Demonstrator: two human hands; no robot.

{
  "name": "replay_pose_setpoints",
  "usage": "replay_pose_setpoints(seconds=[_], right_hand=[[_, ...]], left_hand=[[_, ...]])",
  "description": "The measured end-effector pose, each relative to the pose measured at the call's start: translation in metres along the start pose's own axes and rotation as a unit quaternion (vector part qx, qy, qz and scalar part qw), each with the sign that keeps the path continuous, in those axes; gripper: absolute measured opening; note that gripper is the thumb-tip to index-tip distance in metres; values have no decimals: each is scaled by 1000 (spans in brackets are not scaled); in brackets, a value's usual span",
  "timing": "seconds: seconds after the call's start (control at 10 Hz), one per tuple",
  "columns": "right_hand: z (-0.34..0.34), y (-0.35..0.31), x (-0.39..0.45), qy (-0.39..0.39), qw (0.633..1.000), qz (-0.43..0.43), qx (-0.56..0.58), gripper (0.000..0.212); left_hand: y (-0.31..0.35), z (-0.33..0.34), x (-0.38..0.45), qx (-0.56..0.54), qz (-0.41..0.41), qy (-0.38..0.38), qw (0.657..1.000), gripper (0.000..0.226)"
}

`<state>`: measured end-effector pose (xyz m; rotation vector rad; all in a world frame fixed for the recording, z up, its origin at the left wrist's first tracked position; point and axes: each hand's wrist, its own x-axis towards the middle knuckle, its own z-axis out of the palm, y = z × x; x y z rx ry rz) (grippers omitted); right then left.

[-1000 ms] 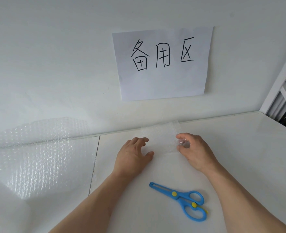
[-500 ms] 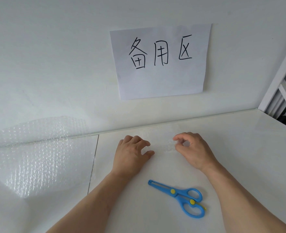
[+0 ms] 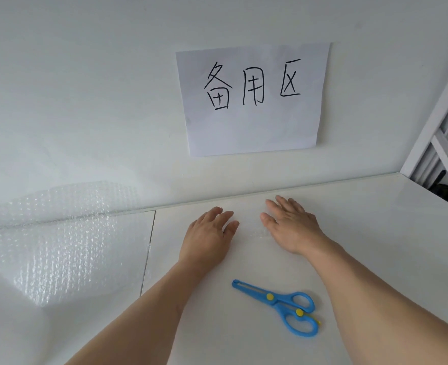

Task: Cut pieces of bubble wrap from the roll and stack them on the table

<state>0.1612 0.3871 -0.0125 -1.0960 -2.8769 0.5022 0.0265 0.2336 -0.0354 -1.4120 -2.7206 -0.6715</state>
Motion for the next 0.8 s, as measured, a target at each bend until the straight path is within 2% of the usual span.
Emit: replay_pose_setpoints(seconds=[0.2, 0.4, 0.6, 0.7, 0.8], right_hand=[[11, 4, -6, -17, 999, 13, -26, 60], [7, 7, -9, 21, 999, 37, -33, 61], [5, 9, -14, -11, 998, 51, -43, 60], [6, 3, -16, 9, 997, 48, -57, 59], [-15, -6, -23, 102, 990, 14, -99, 52]], left_hand=[[1, -1, -4, 20, -7, -7, 1000, 45], [-1, -2, 1, -8, -37, -10, 999, 49], [4, -6, 4, -11, -46, -22, 999, 44], [6, -11, 3, -3, -48, -24, 999, 45], [17, -31, 0, 38, 6, 20, 999, 39]])
